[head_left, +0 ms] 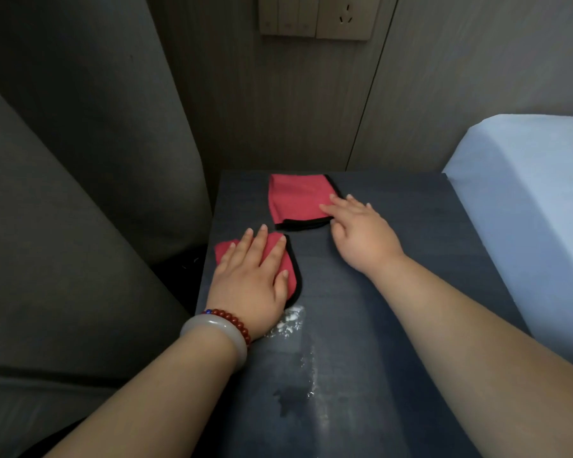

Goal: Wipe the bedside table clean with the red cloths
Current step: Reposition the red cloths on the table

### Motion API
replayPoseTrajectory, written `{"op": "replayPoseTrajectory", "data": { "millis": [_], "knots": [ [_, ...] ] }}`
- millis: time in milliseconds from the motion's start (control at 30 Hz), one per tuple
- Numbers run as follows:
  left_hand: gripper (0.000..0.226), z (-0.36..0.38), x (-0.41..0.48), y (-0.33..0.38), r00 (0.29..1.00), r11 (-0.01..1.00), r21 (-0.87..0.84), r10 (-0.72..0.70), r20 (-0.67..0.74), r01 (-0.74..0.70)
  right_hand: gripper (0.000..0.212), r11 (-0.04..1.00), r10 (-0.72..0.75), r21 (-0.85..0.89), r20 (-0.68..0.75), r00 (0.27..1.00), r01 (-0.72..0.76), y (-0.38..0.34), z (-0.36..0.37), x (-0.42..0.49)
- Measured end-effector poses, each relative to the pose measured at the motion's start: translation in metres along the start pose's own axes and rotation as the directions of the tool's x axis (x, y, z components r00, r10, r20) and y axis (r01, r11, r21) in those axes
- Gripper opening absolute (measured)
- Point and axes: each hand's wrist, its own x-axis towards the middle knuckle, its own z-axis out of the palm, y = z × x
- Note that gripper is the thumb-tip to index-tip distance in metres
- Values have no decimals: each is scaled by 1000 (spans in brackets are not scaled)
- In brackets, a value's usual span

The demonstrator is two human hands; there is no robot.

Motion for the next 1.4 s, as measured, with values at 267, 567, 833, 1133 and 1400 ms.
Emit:
{"op": "replayPoseTrajectory", "data": {
  "millis": [267,567,833,1133,1400],
  "knots": [
    [68,-4,-1,2,999,1000,7,-17,27,17,57,993,-38,-114,-50,998,32,-34,4,7],
    [59,-7,0,4,997,999,27,-21,68,19,54,916,346,-235,51,937,-326,3,-1,7],
    [64,-16,3,9,976,995,69,-88,199,75,74,932,317,-209,76,945,-296,-11,-6,-27],
    [64,-13,88,13,955,979,101,-193,223,174,71,919,315,-262,46,948,-293,-10,10,-31],
    [61,-8,85,35,964,988,91,-140,224,123,69,925,313,-239,42,949,-294,-10,9,-30]
  ]
}}
